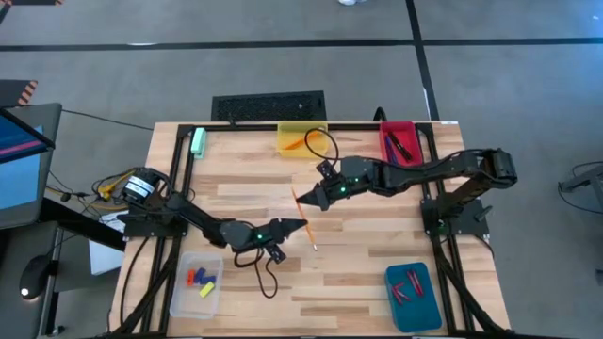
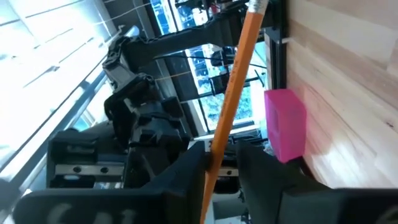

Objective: Sort crayons/erasers/pens/pencils in bins
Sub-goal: Put the orange pencil into the yellow bin

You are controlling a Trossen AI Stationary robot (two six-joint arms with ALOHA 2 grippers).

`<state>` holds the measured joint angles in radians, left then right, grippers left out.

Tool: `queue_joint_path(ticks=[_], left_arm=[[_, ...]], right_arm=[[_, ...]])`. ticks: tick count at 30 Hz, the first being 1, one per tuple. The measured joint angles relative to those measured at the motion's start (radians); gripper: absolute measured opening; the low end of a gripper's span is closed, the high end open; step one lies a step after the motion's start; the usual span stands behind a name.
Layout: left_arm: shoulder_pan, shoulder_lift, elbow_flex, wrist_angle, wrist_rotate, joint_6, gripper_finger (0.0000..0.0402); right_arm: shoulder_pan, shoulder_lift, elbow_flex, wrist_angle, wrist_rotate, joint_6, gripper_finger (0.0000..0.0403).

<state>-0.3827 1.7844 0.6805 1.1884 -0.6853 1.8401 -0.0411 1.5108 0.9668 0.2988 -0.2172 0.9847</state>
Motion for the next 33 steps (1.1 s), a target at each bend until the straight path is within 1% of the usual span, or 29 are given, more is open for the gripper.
queue_joint_path(ticks=[6, 13, 16, 19, 21, 25, 33], left_arm=[[0.020, 0.000, 0.045, -0.083, 0.010, 0.004, 0.0075], [0.021, 0.000, 0.047, -0.082, 0.010, 0.002, 0.0070], [0.021, 0.000, 0.047, -0.083, 0.006, 0.000, 0.0053], [0.020, 0.000, 0.047, -0.080, -0.003, 0.017, 0.0027], [0.020, -0.001, 0.048, -0.080, -0.009, 0.021, 0.0013], [0.020, -0.001, 0.047, -0.088, -0.021, 0.006, 0.0014], [0.018, -0.001, 0.047, -0.087, -0.080, -0.041, 0.0010]], right_arm=[[0.012, 0.000, 0.000, -0.003, 0.025, 0.006, 0.0017], [0.015, 0.000, 0.000, -0.002, 0.028, -0.003, 0.0017], [0.015, 0.000, 0.000, -0.002, 0.028, -0.027, 0.0017], [0.014, 0.002, -0.001, -0.012, 0.028, -0.051, 0.0026], [0.014, 0.002, -0.002, -0.024, 0.028, -0.077, 0.0040], [0.018, 0.001, -0.001, -0.070, 0.041, -0.145, 0.0081], [-0.004, -0.011, -0.001, -0.095, 0.059, -0.238, 0.0198]])
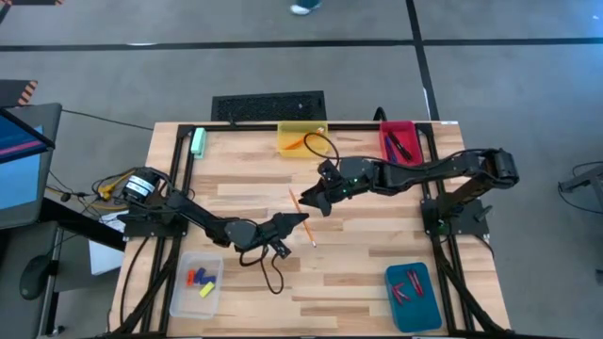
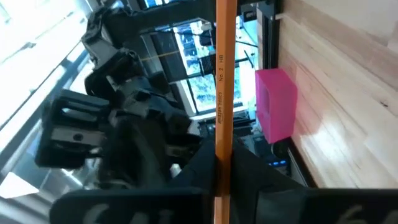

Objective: Sort crayons/erasers/pens/pencils in bins
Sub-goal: Put the orange pencil into the yellow bin

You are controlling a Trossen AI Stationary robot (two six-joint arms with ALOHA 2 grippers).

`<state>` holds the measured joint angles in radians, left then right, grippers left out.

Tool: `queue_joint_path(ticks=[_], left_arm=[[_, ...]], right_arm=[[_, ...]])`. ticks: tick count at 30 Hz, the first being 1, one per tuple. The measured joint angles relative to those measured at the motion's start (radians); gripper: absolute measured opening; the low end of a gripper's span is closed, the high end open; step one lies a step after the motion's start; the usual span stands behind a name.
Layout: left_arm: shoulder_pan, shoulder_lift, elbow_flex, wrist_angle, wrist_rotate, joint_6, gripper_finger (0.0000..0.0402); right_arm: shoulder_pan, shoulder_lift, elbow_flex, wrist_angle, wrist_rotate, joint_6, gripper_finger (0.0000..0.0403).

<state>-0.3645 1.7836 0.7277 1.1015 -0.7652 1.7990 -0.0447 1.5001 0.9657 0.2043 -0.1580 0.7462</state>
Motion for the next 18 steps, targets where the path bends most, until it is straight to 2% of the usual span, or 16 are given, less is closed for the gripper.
queue_joint_path(ticks=[4, 8, 12, 15, 18], left_arm=[[-0.003, 0.000, 0.000, 0.005, -0.024, -0.070, 0.0013], [-0.002, -0.005, -0.002, 0.013, -0.049, -0.265, 0.0013], [0.037, -0.035, -0.019, 0.008, -0.057, -0.433, 0.0009], [0.102, -0.080, -0.030, -0.038, -0.077, -0.575, 0.0010], [0.188, -0.144, -0.030, -0.171, -0.084, -0.773, 0.0010]], right_arm=[[-0.022, -0.049, 0.002, -0.028, 0.001, -0.091, 0.0246], [-0.038, -0.131, 0.002, -0.097, 0.007, -0.209, 0.0257], [-0.026, -0.234, 0.002, -0.235, 0.081, -0.298, 0.0225], [0.016, -0.306, 0.002, -0.361, 0.201, -0.380, 0.0182], [0.079, -0.360, 0.002, -0.465, 0.338, -0.421, 0.0131]])
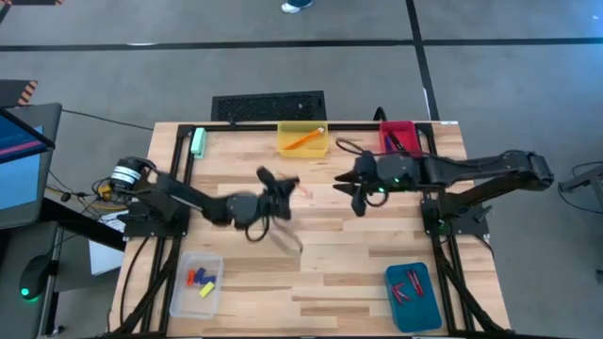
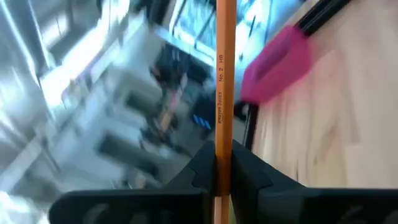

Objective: Sort crayons/erasers/pens/pencils in bins
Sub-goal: Put the orange pencil into the yellow bin

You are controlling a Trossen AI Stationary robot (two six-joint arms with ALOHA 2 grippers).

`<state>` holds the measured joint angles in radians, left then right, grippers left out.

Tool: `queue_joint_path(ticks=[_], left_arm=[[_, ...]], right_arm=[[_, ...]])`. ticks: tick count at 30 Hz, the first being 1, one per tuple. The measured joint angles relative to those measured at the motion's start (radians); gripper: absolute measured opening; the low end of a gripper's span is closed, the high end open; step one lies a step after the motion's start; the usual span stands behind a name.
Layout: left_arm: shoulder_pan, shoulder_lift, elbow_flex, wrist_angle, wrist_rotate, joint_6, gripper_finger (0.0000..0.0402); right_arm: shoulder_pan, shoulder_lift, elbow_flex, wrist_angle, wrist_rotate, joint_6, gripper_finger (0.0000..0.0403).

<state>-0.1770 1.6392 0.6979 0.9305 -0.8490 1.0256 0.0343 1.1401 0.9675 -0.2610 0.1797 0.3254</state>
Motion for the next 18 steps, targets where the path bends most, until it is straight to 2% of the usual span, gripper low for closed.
queue_joint_path(ticks=[4, 7, 9, 12, 18], left_arm=[[0.132, -0.094, 0.054, -0.353, 0.088, -0.347, 0.0010], [0.244, -0.117, 0.152, -0.664, 0.267, -0.613, 0.0009], [0.314, -0.112, 0.211, -0.780, 0.405, -0.720, 0.0009], [0.402, -0.083, 0.266, -0.801, 0.571, -0.805, 0.0009], [0.547, -0.005, 0.385, -0.840, 0.712, -0.871, 0.0009]], right_arm=[[0.097, -0.038, -0.041, -0.011, 0.106, -0.033, 0.0067], [0.156, -0.033, -0.083, 0.033, 0.130, -0.050, 0.0027], [0.183, -0.018, -0.120, 0.106, 0.135, -0.079, 0.0008], [0.214, 0.017, -0.192, 0.255, 0.138, -0.119, 0.0010], [0.265, 0.062, -0.289, 0.530, 0.138, -0.172, 0.0010]])
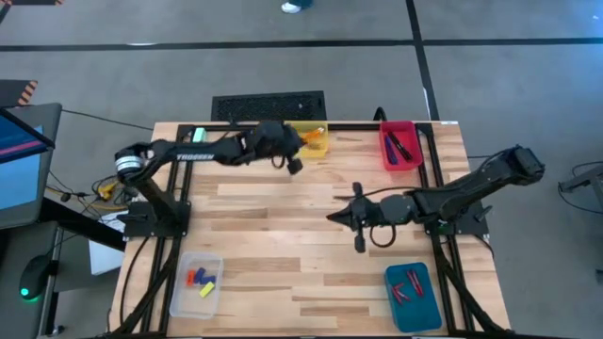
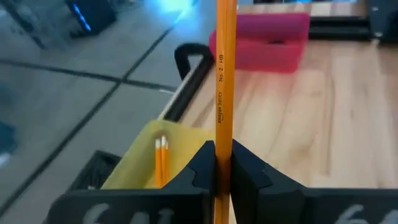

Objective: Sort crayons/erasers/pens/pencils in bins
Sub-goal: Put the orange pencil into the yellow bin

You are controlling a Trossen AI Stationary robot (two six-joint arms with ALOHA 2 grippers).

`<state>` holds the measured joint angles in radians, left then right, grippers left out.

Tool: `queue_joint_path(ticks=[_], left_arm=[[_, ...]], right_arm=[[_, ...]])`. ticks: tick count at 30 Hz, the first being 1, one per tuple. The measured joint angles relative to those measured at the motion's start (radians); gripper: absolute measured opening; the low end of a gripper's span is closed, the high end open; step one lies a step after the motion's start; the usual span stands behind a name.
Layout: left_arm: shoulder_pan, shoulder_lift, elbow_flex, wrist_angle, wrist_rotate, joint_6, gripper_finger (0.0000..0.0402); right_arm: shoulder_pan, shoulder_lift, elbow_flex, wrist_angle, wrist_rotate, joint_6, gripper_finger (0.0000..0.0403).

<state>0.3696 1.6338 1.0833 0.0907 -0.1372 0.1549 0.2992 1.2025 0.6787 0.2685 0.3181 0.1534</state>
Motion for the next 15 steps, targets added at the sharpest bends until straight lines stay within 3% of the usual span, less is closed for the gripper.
queue_joint_path(ticks=[5, 15], left_arm=[[0.089, 0.096, 0.121, -0.095, 0.089, -0.024, 0.0009], [0.193, 0.381, 0.475, -0.407, 0.116, 0.033, 0.0012]], right_arm=[[0.017, 0.038, -0.002, 0.061, -0.001, -0.032, 0.0005], [0.023, 0.115, -0.001, 0.127, -0.003, -0.031, 0.0003]])
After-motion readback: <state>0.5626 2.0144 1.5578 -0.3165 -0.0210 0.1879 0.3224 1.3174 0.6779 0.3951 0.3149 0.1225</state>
